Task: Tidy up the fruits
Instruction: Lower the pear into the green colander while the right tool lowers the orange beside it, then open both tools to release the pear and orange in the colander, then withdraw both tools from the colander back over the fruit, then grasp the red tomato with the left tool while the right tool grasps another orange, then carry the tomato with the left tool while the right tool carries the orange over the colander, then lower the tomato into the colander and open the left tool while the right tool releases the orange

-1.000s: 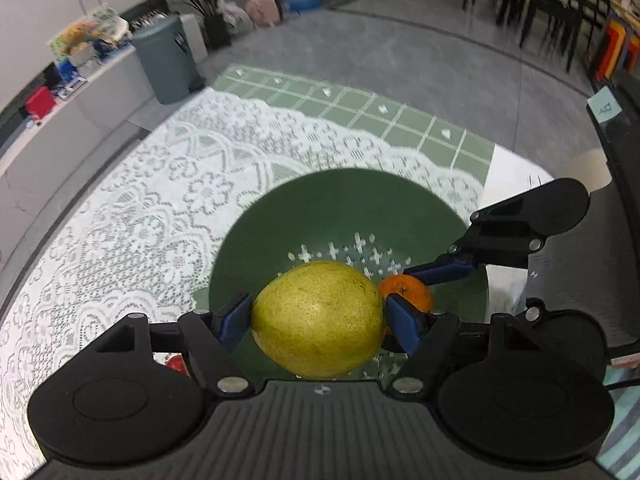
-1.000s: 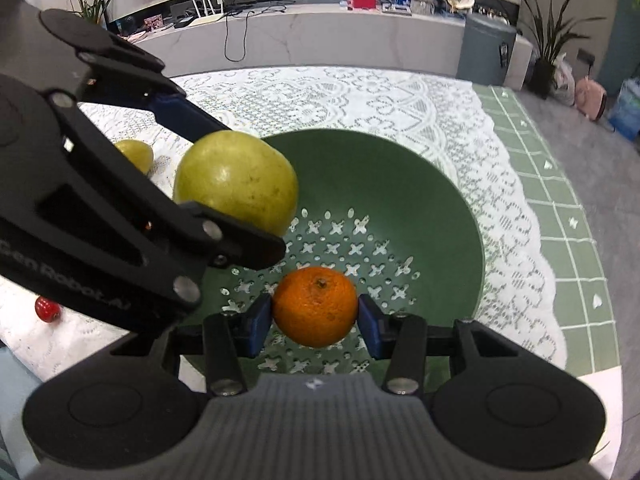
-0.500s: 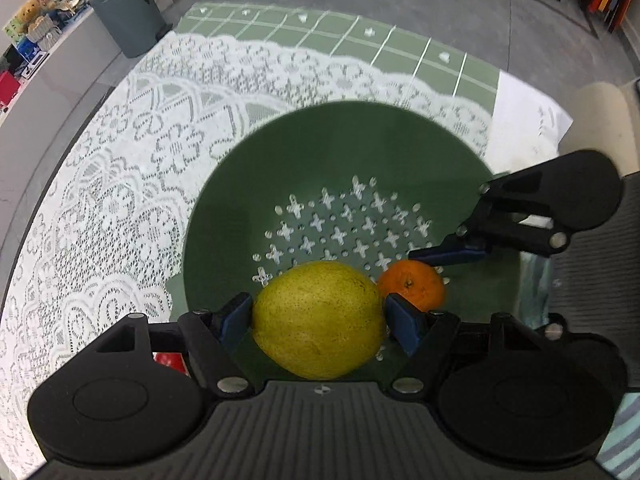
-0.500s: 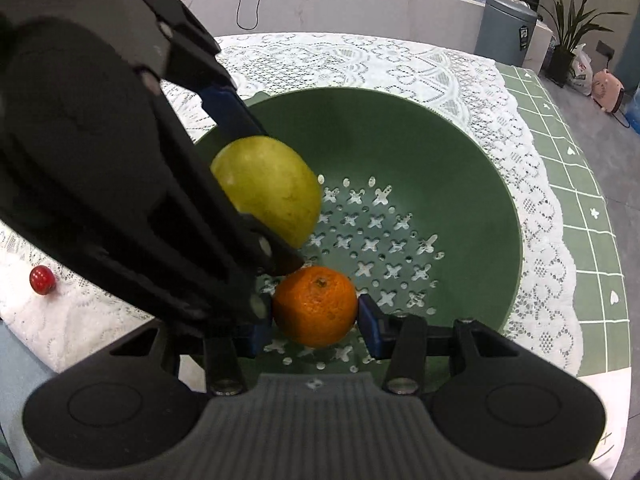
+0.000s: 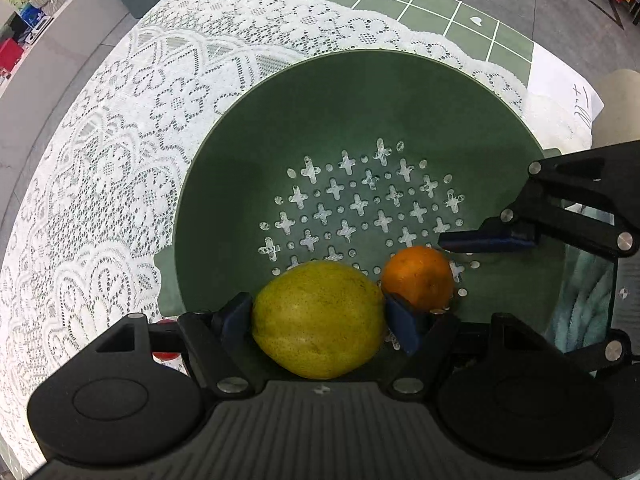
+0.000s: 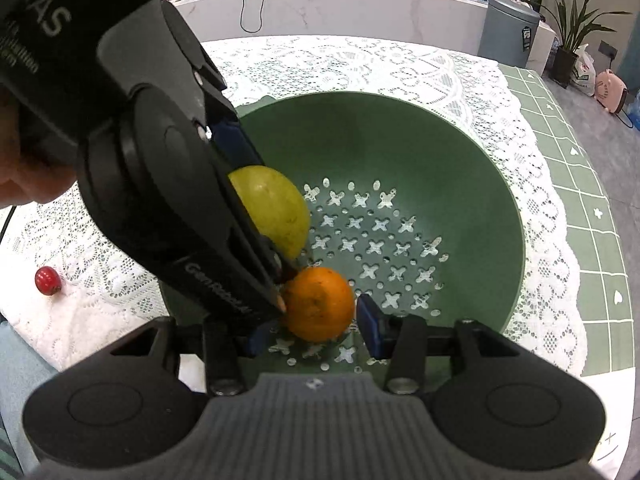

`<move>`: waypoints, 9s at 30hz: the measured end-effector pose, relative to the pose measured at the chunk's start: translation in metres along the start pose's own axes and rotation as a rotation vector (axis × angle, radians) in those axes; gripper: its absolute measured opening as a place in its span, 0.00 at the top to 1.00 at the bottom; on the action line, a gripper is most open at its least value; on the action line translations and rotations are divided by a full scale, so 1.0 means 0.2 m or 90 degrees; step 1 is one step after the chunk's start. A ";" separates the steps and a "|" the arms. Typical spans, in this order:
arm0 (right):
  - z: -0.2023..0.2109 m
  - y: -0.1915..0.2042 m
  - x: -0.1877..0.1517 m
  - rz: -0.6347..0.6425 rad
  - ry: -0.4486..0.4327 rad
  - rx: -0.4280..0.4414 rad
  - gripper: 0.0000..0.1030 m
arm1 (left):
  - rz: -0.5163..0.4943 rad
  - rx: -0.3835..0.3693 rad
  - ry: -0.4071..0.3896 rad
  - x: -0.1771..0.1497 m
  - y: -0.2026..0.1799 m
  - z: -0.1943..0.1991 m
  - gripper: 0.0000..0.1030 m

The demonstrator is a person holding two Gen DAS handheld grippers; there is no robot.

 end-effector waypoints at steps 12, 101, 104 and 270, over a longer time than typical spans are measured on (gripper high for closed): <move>0.04 -0.02 -0.01 -0.014 -0.028 -0.018 0.34 | 0.031 -0.030 0.003 0.00 0.01 0.00 0.17; 0.04 0.71 -0.26 0.015 -0.209 -0.014 0.19 | 0.370 0.167 -0.293 -1.55 -0.15 0.24 0.44; 0.01 0.72 -0.26 0.025 -0.203 -0.016 0.19 | 0.385 0.161 -0.300 -1.54 -0.11 0.22 0.45; -0.10 -0.02 0.05 -0.038 -0.069 -0.128 0.56 | 0.144 0.052 -0.186 -0.10 0.07 0.08 0.60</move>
Point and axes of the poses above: each gripper's, at about its wrist camera, not at the fingertips, and z roughly against the way its jaws point, y to its left, x to its top, the point moved 2 cm from there along -z, roughly the way its jaws point, and after that the axes turned 2 degrees about -x, right-handed, at the moved point
